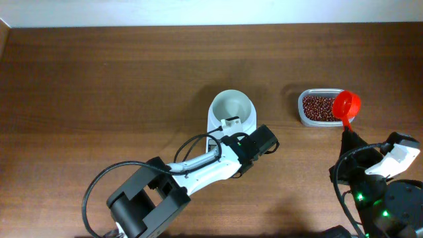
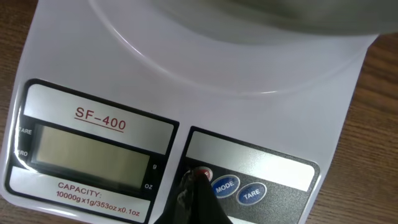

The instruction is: Scoop and weigh 50g on scale

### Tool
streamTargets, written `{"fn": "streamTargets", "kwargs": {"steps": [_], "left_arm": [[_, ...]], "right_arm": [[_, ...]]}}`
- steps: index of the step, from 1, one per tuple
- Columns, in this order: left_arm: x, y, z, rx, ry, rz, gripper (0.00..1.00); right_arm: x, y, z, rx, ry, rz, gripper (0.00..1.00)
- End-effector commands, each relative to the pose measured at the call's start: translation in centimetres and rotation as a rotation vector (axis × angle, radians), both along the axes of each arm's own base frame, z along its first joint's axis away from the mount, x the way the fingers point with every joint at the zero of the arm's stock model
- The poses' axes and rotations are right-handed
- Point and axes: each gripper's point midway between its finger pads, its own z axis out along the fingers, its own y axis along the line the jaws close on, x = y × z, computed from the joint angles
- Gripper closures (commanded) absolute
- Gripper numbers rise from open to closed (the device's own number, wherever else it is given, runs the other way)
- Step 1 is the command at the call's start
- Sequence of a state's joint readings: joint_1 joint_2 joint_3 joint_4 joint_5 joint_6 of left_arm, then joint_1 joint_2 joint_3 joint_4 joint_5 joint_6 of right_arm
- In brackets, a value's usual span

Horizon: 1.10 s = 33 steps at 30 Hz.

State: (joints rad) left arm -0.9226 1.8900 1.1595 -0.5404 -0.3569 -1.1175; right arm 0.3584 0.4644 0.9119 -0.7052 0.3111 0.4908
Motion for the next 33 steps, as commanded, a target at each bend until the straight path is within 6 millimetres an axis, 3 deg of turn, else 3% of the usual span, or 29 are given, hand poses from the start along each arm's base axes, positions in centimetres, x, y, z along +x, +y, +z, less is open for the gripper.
{"fn": "streamTargets", "kwargs": {"steps": [1,26,33], "left_arm": [[0.4,0.2,-0.1,0.027,-0.023,-0.004,1.0],[0.3,0.3,-1.8,0.051,-0.005,-0.003,1.0],[-0.1,1.5,-2.3,0.057,0.031,0.071,1.0]], "right_arm": [[-0.2,-0.5,1.0,0.005,-0.025,-0.022,0.96],[-0.2,-0.5,1.0,0.003,-0.024,-0.022,0.96],[-0.2,-0.5,0.8,0.002,-0.018,-0.022,0.96]]}}
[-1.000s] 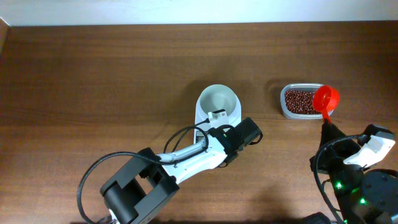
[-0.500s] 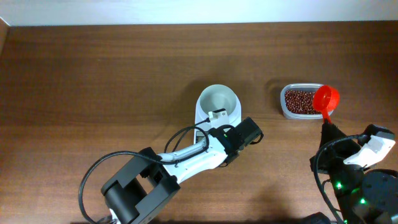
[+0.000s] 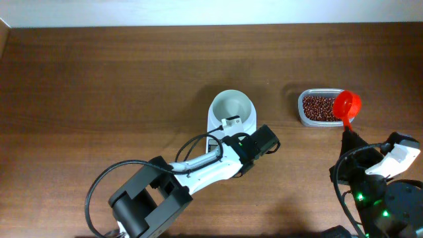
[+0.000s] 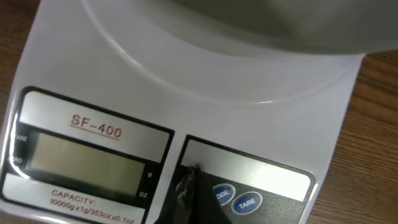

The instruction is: Scoop and weigh 50g on scale

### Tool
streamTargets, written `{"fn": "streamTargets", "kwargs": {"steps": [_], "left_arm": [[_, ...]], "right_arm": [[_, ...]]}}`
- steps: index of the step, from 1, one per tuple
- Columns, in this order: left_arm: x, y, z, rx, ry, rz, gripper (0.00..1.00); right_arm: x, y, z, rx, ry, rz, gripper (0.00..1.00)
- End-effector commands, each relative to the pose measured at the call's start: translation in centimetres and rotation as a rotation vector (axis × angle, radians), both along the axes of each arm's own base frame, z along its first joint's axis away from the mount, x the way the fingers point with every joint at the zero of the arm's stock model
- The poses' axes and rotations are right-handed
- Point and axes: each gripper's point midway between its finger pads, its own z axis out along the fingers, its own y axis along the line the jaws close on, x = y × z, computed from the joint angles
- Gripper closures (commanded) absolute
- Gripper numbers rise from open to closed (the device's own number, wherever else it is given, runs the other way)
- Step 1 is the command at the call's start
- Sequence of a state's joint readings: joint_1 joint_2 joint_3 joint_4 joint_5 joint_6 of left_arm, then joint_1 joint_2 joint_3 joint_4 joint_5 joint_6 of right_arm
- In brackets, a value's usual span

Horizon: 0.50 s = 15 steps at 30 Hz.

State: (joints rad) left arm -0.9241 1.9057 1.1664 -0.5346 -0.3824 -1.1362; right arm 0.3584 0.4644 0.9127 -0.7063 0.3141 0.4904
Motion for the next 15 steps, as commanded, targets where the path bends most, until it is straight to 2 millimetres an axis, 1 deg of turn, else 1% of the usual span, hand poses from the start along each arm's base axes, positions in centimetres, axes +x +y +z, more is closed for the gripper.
{"fn": "streamTargets", "kwargs": {"steps": [1,6,8,11,13,15], "left_arm": [[-0.6,1.5,-2.1,0.052,0.055,0.049,1.0],[-1.9,0.5,-2.5,-0.002,0.136,0.019,1.0],[-2.0,0.5,-2.0,-0.008,0.134,0.019,1.0],[-2.0,0.6,0.1,-0.02,0.124,0.015,1.0],[-2.0,0.6,2.5,-0.024,0.103,-0.038,1.0],[-2.2,0.8,5.5,-0.026,0.078,-0.095,1.0]], "right_arm": [[-0.2,-0.5,0.8,0.003,-0.018,-0.019,0.96],[-0.2,-0.5,0.8,0.003,-0.018,-0.019,0.96],[-0.2,-0.4,0.8,0.003,-0.018,-0.019,0.96],[-0.2,-0.4,0.8,0.003,-0.018,-0.019,0.96],[-0.2,-0.4,0.8,0.003,-0.018,-0.019,0.96],[-0.2,-0.5,0.8,0.003,-0.019,-0.019,0.96]]}}
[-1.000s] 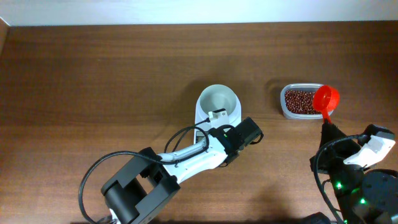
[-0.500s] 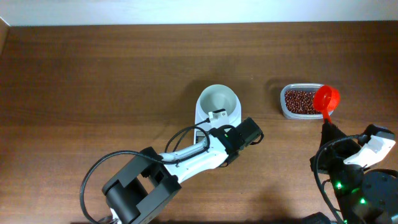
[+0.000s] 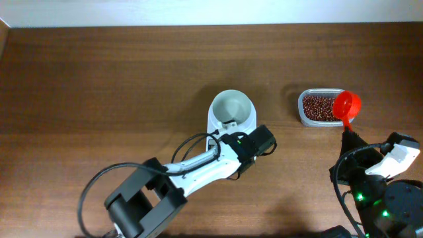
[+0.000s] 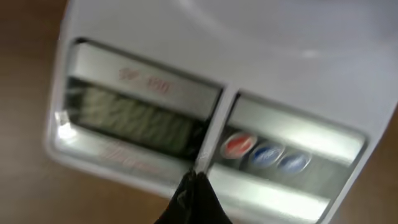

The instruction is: Scoop and weigh 50g on scale

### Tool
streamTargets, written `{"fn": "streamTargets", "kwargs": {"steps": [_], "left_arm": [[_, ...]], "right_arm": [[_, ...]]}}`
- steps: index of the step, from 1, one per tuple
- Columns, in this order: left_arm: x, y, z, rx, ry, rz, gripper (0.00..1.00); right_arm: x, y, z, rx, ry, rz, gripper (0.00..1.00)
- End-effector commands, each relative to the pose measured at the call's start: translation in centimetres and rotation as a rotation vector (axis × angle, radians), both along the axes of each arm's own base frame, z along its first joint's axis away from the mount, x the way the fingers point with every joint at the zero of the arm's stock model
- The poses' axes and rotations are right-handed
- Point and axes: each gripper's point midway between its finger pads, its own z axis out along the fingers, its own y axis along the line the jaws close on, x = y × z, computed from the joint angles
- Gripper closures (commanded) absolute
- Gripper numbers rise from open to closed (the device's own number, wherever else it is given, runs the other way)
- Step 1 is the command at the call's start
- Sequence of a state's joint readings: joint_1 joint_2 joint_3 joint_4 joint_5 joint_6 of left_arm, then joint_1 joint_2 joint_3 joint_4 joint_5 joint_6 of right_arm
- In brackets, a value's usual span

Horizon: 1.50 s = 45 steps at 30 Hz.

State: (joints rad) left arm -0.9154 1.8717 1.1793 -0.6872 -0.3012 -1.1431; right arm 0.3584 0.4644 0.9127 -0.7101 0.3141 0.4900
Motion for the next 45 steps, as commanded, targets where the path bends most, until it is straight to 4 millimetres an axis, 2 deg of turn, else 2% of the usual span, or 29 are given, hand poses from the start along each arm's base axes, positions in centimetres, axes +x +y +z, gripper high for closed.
{"fn": "streamTargets", "kwargs": {"steps": [1,3,4,5,6,7,8,11,12,16,18,21,23,24,26,27,29,32,34,37,40,45], "left_arm": [[0.1,-0.5,6.5,-0.069,-0.062,-0.117,1.0],[0.2,0.4,10.0,-0.065,-0.129,-0.191,0.97],[0.6,1.8,12.1,-0.032,-0.193,-0.21,0.87],[0.9,2.9,13.5,-0.004,-0.234,-0.205,0.7],[1.1,4.3,14.7,0.031,-0.274,-0.189,0.57],[1.2,5.8,16.0,0.07,-0.315,-0.162,0.27],[1.3,7.4,17.2,0.122,-0.356,-0.133,0.01],[1.1,13.5,21.0,0.324,-0.474,-0.037,0.01],[0.4,14.8,21.4,0.366,-0.461,-0.036,0.01],[-0.8,16.0,21.9,0.375,-0.439,-0.052,0.01],[-0.7,15.9,22.2,0.419,-0.433,-0.14,0.01],[-0.8,13.9,22.2,0.485,-0.352,-0.574,0.01],[-2.0,11.7,22.1,0.387,-0.305,-0.872,0.01],[-3.1,10.1,22.6,0.278,-0.309,-1.044,0.01],[-5.1,8.4,24.7,0.094,-0.363,-1.256,0.01],[-5.6,8.5,25.6,0.047,-0.385,-1.285,0.01],[-5.0,10.5,27.3,0.028,-0.415,-1.221,0.01],[-3.3,14.5,27.9,0.116,-0.422,-1.063,0.01],[-3.5,16.1,27.5,0.123,-0.388,-1.004,0.01],[-4.3,14.8,27.4,0.021,-0.389,-1.064,0.01],[-5.7,13.6,26.5,-0.021,-0.359,-1.226,0.01],[-5.1,13.4,26.1,-0.024,-0.344,-1.228,0.01]], "right_arm": [[-0.2,-0.4,1.0,0.006,-0.024,-0.019,0.96],[-0.2,-0.4,1.1,0.007,-0.029,-0.019,0.96],[-0.1,-0.4,1.2,0.009,-0.033,-0.019,0.96],[-0.1,-0.4,1.3,0.01,-0.037,-0.019,0.96],[0.0,-0.4,1.4,0.011,-0.041,-0.02,0.96],[0.1,-0.3,1.6,0.014,-0.049,-0.02,0.96],[0.2,-0.3,1.8,0.018,-0.057,-0.02,0.96],[0.9,0.0,3.2,0.037,-0.108,-0.02,0.96],[1.2,0.0,3.5,0.042,-0.122,-0.02,0.96],[2.7,0.6,4.2,0.05,-0.141,-0.02,0.96],[4.0,1.1,4.2,0.049,-0.14,-0.019,0.96],[6.1,1.8,3.9,0.018,-0.13,-0.014,0.96],[7.1,2.2,3.7,0.002,-0.125,-0.012,0.96],[7.7,2.4,3.7,0.003,-0.127,-0.012,0.96],[8.3,2.7,3.8,0.007,-0.135,-0.012,0.96],[8.4,2.7,3.9,0.008,-0.14,-0.012,0.96],[8.4,2.7,3.9,0.009,-0.141,-0.012,0.96],[8.3,3.2,3.3,0.006,-0.116,0.017,0.96],[8.2,3.6,2.7,0.003,-0.093,0.044,0.96],[7.8,4.1,2.1,0.002,-0.063,0.078,0.96],[7.1,3.8,2.2,0.003,-0.065,0.078,0.96],[5.1,3.1,2.0,0.0,-0.05,0.078,0.96]]}}
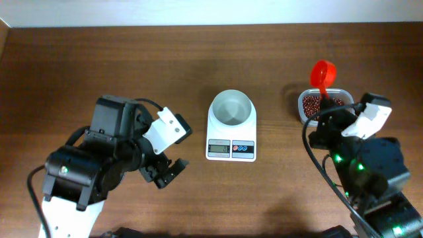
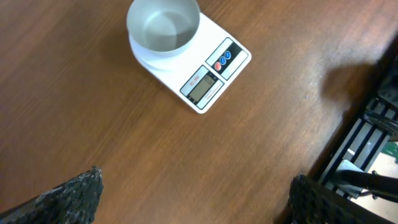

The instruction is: Scoop and weigh 50g on scale

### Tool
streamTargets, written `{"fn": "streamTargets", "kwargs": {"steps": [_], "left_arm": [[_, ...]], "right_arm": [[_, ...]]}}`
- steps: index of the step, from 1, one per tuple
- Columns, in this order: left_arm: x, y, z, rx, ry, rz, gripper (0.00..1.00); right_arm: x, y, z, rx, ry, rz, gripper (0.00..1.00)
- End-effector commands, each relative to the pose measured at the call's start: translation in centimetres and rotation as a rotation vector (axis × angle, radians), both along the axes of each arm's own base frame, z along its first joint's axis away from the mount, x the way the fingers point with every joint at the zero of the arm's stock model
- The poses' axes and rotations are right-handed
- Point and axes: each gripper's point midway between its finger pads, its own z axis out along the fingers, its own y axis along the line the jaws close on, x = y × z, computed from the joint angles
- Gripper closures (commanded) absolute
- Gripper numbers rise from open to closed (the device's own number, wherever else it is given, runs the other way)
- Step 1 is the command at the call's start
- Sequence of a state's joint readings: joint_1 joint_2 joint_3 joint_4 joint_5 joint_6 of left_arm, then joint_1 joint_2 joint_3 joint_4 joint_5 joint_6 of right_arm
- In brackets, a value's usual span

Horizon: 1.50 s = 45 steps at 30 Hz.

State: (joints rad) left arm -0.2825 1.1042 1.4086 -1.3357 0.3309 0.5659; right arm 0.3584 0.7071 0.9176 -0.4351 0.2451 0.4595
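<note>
The white scale stands mid-table with an empty white bowl on its platform; both also show in the left wrist view, scale and bowl. My left gripper hangs left of the scale, high over bare wood, open wide with nothing between its fingers. A clear container of red beans sits right of the scale. My right gripper is shut on the handle of the red scoop, whose cup stands over the container's far edge.
The scale's display and its coloured buttons face the front edge. A black frame stands past the table edge in the left wrist view. Bare wood lies to the left and along the back.
My left gripper left the scale's button panel, where it was shut, and now hangs open to the left of the scale. The right arm has come forward, the scoop now at the container's far edge.
My shut left fingertip rested on the scale's red button, stayed there, then was off to its left by the display. Now that arm is well left and open. The right gripper held the scoop at the container's right rim throughout, and now holds it over the far edge.
</note>
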Motion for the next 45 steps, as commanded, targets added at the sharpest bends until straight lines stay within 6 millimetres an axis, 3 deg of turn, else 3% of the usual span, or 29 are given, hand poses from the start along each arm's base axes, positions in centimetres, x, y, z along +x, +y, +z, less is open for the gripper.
{"fn": "streamTargets", "kwargs": {"steps": [1,11,28,33,38,45], "left_arm": [[0.3,-0.9,0.6,-0.028,-0.028,-0.067,0.01],[0.4,-0.8,0.5,-0.022,-0.027,-0.063,0.01],[0.9,-0.9,0.8,-0.027,-0.053,-0.064,0.01],[1.3,0.3,-1.0,0.05,-0.028,-0.031,0.01],[1.4,-0.3,-2.8,0.046,0.012,-0.071,0.01],[1.4,-0.6,-3.1,0.043,0.002,-0.109,0.01]], "right_arm": [[-1.7,-0.7,0.7,-0.001,-0.012,0.004,0.96],[-2.7,-1.0,0.5,-0.004,0.0,0.006,0.96],[-3.2,1.5,0.2,0.025,0.016,0.148,0.96],[-3.3,1.5,0.2,0.024,0.019,0.15,0.96],[-3.3,1.5,0.1,0.023,0.022,0.15,0.96],[-3.5,1.4,-0.7,0.014,0.052,0.15,0.96]]}}
